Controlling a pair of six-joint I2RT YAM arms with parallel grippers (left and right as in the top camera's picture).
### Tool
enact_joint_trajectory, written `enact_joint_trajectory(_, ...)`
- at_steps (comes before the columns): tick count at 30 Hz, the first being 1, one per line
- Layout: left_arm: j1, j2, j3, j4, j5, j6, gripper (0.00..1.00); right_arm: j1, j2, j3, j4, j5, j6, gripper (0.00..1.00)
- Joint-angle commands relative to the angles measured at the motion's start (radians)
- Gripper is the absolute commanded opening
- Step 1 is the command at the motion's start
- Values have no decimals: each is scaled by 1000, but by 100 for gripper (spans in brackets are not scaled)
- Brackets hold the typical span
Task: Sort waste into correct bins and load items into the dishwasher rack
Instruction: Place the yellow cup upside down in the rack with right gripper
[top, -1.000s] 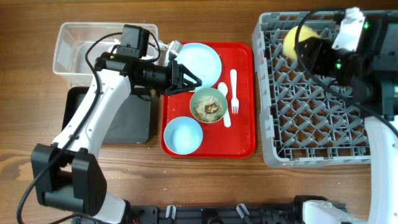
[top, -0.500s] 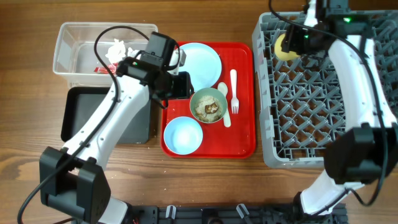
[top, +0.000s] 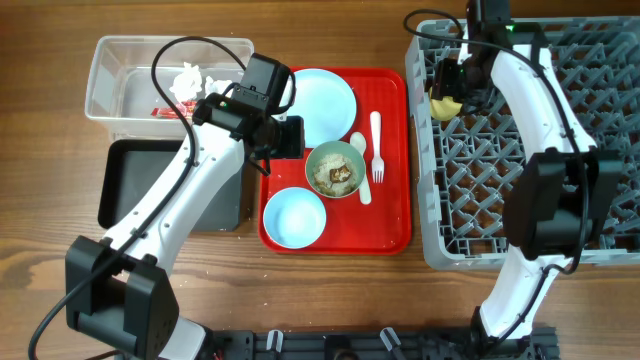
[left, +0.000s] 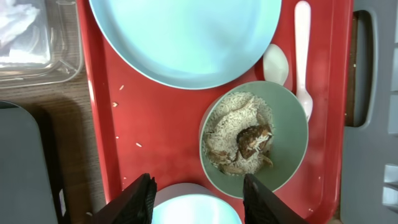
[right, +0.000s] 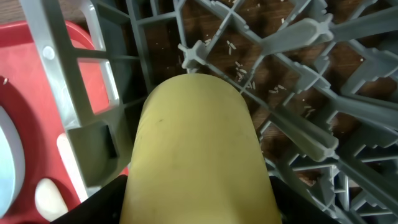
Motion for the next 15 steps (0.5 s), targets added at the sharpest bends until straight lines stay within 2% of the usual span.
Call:
enact_joint_trajectory(1,-1,-26,1,0,-18,-3,46,4,7,19,5,24,6,72)
enact_joint_trajectory(3,-1,-26,1,-1,-18,-3,47,4,7,20,6,21,6,89)
enact_joint_trajectory(5,-1,-26,1,-1,-18,-3,47,3,5,31,0,16,5,99)
enact_joint_trajectory(11,-1,-26,1,0,-18,-3,46,3,-31,125,-81,-5,5,100)
enact_joint_trajectory(15,-1,-26,1,-1,-18,-4,47,3,-103,193,-129,-90,4,100)
